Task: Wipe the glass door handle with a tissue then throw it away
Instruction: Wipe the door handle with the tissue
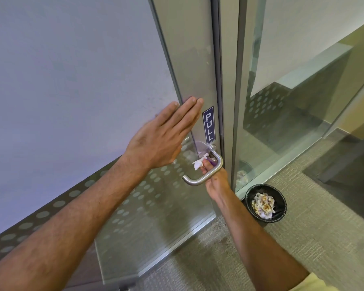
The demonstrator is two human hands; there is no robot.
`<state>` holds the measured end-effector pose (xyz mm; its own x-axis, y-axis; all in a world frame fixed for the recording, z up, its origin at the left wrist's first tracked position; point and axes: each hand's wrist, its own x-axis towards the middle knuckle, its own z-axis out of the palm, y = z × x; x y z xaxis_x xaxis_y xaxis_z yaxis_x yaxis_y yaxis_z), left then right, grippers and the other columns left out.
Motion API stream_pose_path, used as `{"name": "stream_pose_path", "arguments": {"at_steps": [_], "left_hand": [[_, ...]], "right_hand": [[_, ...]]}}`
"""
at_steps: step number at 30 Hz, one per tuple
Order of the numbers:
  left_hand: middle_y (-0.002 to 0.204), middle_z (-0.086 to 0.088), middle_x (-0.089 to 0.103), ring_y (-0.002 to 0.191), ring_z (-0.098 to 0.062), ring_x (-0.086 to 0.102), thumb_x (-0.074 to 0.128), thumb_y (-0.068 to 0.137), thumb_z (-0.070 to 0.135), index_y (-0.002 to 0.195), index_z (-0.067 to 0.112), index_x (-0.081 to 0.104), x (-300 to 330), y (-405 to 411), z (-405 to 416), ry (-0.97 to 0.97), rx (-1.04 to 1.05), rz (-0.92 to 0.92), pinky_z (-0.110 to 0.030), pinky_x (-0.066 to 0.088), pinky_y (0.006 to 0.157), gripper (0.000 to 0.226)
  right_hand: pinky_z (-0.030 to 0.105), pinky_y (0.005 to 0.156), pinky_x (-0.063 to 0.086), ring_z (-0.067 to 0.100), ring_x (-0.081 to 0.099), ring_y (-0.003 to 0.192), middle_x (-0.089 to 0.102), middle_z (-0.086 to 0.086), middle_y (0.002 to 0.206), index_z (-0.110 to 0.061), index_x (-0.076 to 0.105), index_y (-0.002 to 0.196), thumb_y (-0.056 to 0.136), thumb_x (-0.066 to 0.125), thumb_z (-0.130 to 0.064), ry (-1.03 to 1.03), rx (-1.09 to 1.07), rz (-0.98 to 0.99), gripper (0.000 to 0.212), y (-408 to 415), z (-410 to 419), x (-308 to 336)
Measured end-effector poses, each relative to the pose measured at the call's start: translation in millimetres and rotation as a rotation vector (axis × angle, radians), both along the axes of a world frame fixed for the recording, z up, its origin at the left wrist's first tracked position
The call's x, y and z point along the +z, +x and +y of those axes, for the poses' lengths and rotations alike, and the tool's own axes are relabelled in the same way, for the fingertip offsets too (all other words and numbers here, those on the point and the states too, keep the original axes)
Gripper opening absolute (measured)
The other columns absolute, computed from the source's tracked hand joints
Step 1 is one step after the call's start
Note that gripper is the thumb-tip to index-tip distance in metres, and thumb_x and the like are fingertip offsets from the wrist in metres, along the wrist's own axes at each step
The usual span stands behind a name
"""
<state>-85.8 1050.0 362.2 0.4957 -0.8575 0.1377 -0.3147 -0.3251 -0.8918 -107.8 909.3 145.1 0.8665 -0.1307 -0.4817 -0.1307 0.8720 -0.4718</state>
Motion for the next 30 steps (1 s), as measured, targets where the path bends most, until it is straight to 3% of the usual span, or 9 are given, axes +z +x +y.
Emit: {"name": "stream_pose_path", "arguments": {"at_steps": [3, 5, 11, 13, 17, 20, 22, 26, 30], "left_hand": [[0.177, -0.019, 0.003, 0.164, -0.033, 0.010, 0.035, 0.099, 0.047, 0.169, -0.004, 0.007, 0, 0, 0, -0.004, -0.005, -0.002, -0.048, 0.008, 0.132, 0.091], [0.177, -0.020, 0.002, 0.164, -0.033, 0.009, 0.034, 0.099, 0.045, 0.168, -0.005, 0.006, -2, 1, 1, -0.015, -0.011, 0.000, -0.048, 0.007, 0.132, 0.090], [0.177, -0.021, 0.000, 0.164, -0.034, 0.007, 0.034, 0.098, 0.044, 0.168, -0.006, 0.005, -2, 2, 1, -0.032, -0.018, 0.005, -0.048, 0.006, 0.133, 0.091], [0.177, -0.022, 0.000, 0.164, -0.035, 0.007, 0.033, 0.099, 0.044, 0.168, -0.007, 0.004, -3, 2, 2, -0.039, -0.024, 0.008, -0.049, 0.005, 0.133, 0.091], [0.176, -0.022, 0.000, 0.164, -0.035, 0.008, 0.035, 0.098, 0.043, 0.168, -0.007, 0.004, -4, 3, 3, -0.050, -0.030, 0.019, -0.048, 0.008, 0.133, 0.091], [0.177, -0.022, 0.001, 0.164, -0.035, 0.008, 0.036, 0.098, 0.043, 0.168, -0.007, 0.005, -6, 4, 3, -0.044, -0.036, 0.013, -0.048, 0.009, 0.133, 0.092], [0.177, -0.022, 0.001, 0.164, -0.035, 0.008, 0.036, 0.097, 0.043, 0.168, -0.007, 0.005, -6, 4, 3, -0.041, -0.038, 0.016, -0.049, 0.007, 0.133, 0.091], [0.177, -0.021, 0.002, 0.164, -0.034, 0.009, 0.033, 0.098, 0.043, 0.168, -0.006, 0.006, -5, 4, 2, -0.035, -0.033, 0.004, -0.049, 0.005, 0.132, 0.090], [0.177, -0.021, 0.002, 0.164, -0.034, 0.009, 0.034, 0.097, 0.043, 0.168, -0.006, 0.007, -5, 4, 3, -0.032, -0.029, 0.000, -0.049, 0.006, 0.133, 0.090]], "right_hand": [[0.026, 0.070, 0.061, 0.020, 0.070, 0.080, 0.072, 0.008, 0.085, 0.001, 0.067, 0.099, 0.084, 0.066, 0.008, -0.215, 0.046, 0.104, 0.017, -10, -21, -6], [0.023, 0.065, 0.060, 0.023, 0.068, 0.084, 0.068, 0.012, 0.093, 0.003, 0.061, 0.111, 0.084, 0.068, 0.007, -0.263, -0.053, 0.153, 0.028, -20, -41, -12], [0.039, 0.092, 0.055, 0.021, 0.069, 0.085, 0.068, 0.015, 0.100, -0.002, 0.063, 0.103, 0.093, 0.057, 0.002, -0.007, -0.037, 0.030, 0.013, -23, -52, 16], [0.036, 0.087, 0.057, 0.020, 0.070, 0.083, 0.069, 0.014, 0.097, -0.002, 0.063, 0.100, 0.094, 0.054, 0.003, 0.043, -0.028, 0.025, 0.011, -27, -49, 22], [0.035, 0.089, 0.056, 0.028, 0.065, 0.103, 0.066, 0.019, 0.106, 0.008, 0.057, 0.112, 0.094, 0.051, 0.008, 0.042, -0.037, 0.044, 0.019, -49, -32, 17], [0.038, 0.097, 0.054, 0.023, 0.071, 0.094, 0.070, 0.016, 0.099, 0.003, 0.060, 0.099, 0.092, 0.054, 0.009, 0.031, -0.022, 0.074, 0.012, -64, -2, 10], [0.037, 0.092, 0.056, 0.023, 0.072, 0.093, 0.071, 0.017, 0.099, 0.003, 0.062, 0.098, 0.091, 0.055, 0.009, 0.116, -0.020, 0.064, 0.011, -70, 16, 6], [0.029, 0.076, 0.060, 0.027, 0.072, 0.099, 0.074, 0.019, 0.106, 0.005, 0.067, 0.105, 0.093, 0.053, 0.008, 0.208, 0.057, 0.002, 0.019, -68, 32, 7], [0.033, 0.084, 0.060, 0.033, 0.068, 0.108, 0.070, 0.024, 0.115, 0.007, 0.061, 0.115, 0.091, 0.056, 0.007, 0.216, 0.161, 0.036, 0.024, -56, 36, 9]]}}
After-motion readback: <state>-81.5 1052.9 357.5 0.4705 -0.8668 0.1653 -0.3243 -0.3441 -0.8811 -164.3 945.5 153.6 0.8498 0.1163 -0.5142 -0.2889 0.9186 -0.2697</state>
